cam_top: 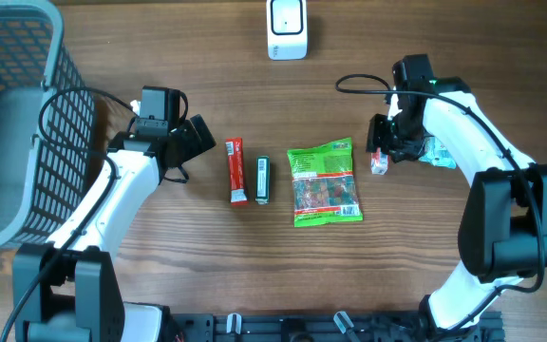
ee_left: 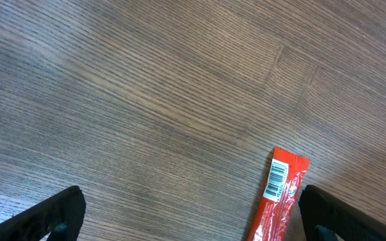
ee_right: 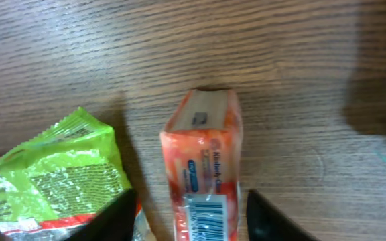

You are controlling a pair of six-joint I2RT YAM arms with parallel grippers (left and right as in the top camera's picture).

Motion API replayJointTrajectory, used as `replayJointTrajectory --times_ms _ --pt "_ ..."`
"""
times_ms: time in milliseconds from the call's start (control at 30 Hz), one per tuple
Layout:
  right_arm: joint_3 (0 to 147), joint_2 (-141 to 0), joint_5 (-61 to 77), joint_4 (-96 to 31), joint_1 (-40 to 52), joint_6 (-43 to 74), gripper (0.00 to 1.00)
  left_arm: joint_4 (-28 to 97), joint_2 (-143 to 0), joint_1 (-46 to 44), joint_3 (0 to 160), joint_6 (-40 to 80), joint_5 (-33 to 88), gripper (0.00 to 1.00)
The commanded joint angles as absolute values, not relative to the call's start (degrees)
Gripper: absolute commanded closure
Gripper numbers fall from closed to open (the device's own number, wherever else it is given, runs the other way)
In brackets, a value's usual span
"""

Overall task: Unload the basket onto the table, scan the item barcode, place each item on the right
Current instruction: 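Reach the right gripper to the orange pack beside the wipes, then grasp the orange pack with the right gripper and lift it, then carry the orange pack to the scanner and hold its barcode over it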

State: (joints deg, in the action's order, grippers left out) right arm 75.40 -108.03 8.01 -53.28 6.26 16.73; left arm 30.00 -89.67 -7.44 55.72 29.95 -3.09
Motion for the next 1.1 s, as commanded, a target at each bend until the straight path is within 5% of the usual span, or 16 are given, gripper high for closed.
replayJointTrajectory --times_ms 0,433,667,1067 --pt "76.0 -108.4 12.1 -53.1 6.4 16.7 0.66 29.8 -89.1 -7.3 55.8 30.7 -2.8 0.0" --pt "76.1 -105.4 26.6 -51.0 6.1 10.2 0.61 29.8 -89.1 -7.3 55.8 30.7 -2.8 0.0" --pt "76.2 -101.8 25.0 -50.0 0.2 5.2 0.43 29.8 -89.1 -7.3 55.8 30.7 -2.8 0.0" --pt "66.9 -101.9 23.8 -40.8 -1.2 -5.9 0.55 29.8 -89.1 -7.3 55.8 30.7 -2.8 0.0"
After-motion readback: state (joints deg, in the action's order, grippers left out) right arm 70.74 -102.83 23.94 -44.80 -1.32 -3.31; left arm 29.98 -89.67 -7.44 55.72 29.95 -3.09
